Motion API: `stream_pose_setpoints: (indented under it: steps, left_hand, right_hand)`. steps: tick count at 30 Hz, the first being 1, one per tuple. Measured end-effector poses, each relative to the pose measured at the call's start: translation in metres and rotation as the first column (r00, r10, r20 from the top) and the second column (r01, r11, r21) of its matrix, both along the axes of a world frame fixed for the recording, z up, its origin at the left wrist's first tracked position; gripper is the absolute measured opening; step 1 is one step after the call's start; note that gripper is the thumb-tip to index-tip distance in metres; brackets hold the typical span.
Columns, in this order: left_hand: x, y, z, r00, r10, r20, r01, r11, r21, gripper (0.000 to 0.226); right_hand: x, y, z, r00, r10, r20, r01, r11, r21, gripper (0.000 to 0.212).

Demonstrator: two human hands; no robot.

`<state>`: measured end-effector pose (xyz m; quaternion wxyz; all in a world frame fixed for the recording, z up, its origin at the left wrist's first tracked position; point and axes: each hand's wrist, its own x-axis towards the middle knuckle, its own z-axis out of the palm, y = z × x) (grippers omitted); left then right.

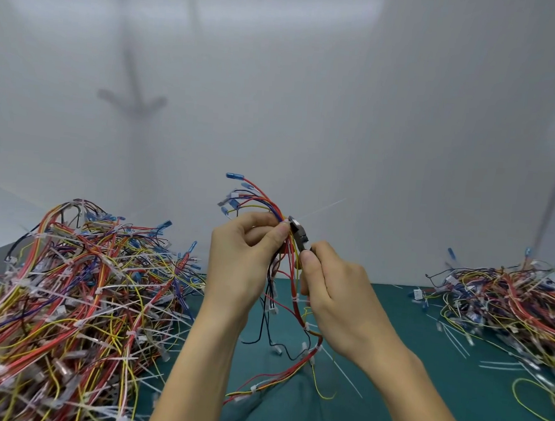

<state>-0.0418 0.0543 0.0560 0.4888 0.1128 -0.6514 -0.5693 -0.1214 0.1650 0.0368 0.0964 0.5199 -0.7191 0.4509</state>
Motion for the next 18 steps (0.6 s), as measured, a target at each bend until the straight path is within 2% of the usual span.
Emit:
stream_pose_setpoints:
  steps: [9, 18]
  left_hand:
    - [-0.004, 0.0042, -0.002, 0.994, 0.111, 0.016, -0.111, 0.993, -0.026, 0.005]
    - [-0.0067, 0.008, -0.0024, 0.989, 0.149, 0.007, -0.148, 0.986, -0.074, 0.004]
  right_hand:
    - [-0.002, -0.0014, -0.0034, 0.991, -0.064, -0.117, 0.066, 0.998, 0.009, 0.031]
    - [-0.0059, 0.0026, 0.0009, 0.993, -0.053, -0.107, 0.057, 0.998, 0.038, 0.029]
